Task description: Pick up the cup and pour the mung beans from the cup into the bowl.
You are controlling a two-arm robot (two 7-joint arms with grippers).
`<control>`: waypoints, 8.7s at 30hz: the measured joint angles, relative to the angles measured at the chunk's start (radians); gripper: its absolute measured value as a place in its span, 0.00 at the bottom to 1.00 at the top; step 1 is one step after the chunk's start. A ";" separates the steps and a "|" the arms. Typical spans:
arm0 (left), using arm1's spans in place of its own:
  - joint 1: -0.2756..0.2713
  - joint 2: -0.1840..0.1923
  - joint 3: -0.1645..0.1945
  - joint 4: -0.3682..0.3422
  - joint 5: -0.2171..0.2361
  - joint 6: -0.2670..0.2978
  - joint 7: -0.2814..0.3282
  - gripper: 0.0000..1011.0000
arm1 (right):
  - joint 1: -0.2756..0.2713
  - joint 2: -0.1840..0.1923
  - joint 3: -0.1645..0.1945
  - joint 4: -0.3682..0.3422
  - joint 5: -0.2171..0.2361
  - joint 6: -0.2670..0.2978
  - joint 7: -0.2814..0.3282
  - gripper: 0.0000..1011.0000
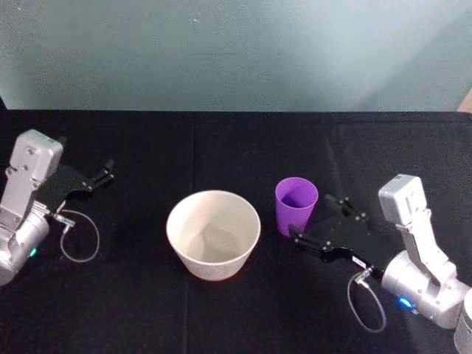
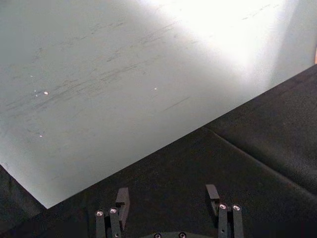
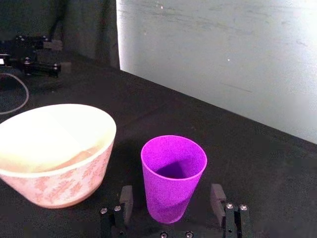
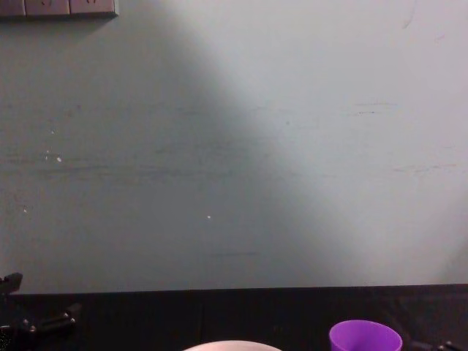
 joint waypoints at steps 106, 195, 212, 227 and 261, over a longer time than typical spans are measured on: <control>0.000 0.000 0.000 0.000 0.000 0.000 0.000 0.99 | 0.036 -0.155 0.126 -0.047 -0.016 0.090 0.083 0.72; 0.000 0.000 0.000 0.000 0.000 0.000 0.000 0.99 | 0.037 -0.156 0.126 -0.045 -0.016 0.088 0.083 0.72; 0.000 0.000 0.000 0.000 0.000 0.000 0.000 0.99 | 0.037 -0.156 0.126 -0.045 -0.016 0.088 0.083 0.72; 0.000 0.000 0.000 0.000 0.000 0.000 0.000 0.99 | 0.037 -0.156 0.126 -0.045 -0.016 0.088 0.083 0.72; 0.000 0.000 0.000 0.000 0.000 0.000 0.000 0.99 | 0.037 -0.156 0.126 -0.045 -0.016 0.088 0.083 0.72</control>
